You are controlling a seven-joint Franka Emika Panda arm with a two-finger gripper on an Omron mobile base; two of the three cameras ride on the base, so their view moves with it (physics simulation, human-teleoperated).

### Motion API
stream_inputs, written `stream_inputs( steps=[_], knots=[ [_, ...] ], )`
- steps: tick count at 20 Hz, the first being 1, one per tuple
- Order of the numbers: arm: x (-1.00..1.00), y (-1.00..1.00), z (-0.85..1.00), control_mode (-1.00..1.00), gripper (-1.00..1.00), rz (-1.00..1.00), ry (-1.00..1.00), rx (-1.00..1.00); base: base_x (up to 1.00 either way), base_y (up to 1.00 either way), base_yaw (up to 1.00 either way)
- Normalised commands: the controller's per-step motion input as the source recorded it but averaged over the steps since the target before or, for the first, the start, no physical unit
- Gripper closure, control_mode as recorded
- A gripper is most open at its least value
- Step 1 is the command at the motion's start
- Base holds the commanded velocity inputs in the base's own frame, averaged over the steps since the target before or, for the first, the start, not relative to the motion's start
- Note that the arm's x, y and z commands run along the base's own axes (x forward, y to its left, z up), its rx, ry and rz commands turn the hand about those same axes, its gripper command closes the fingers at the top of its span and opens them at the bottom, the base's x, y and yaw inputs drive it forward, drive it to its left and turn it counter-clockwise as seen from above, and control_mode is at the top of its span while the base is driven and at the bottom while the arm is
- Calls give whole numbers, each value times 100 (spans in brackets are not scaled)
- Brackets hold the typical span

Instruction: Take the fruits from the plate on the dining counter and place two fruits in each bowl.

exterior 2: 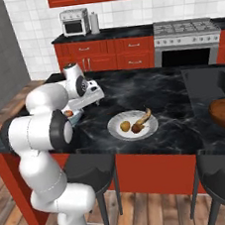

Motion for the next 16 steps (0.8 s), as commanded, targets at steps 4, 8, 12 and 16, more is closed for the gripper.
stream_inputs(
  steps=[4,8,12,16],
  knots=[
    [-18,-87,8,-100,-100,-43,22,7,0,0,0],
    [-2,-84,-1,-100,-100,-41,23,11,0,0,0],
    [0,-67,-28,-100,-100,-30,10,1,0,0,0],
    [3,-36,-32,-100,-100,-16,2,0,0,0,0]
  ],
)
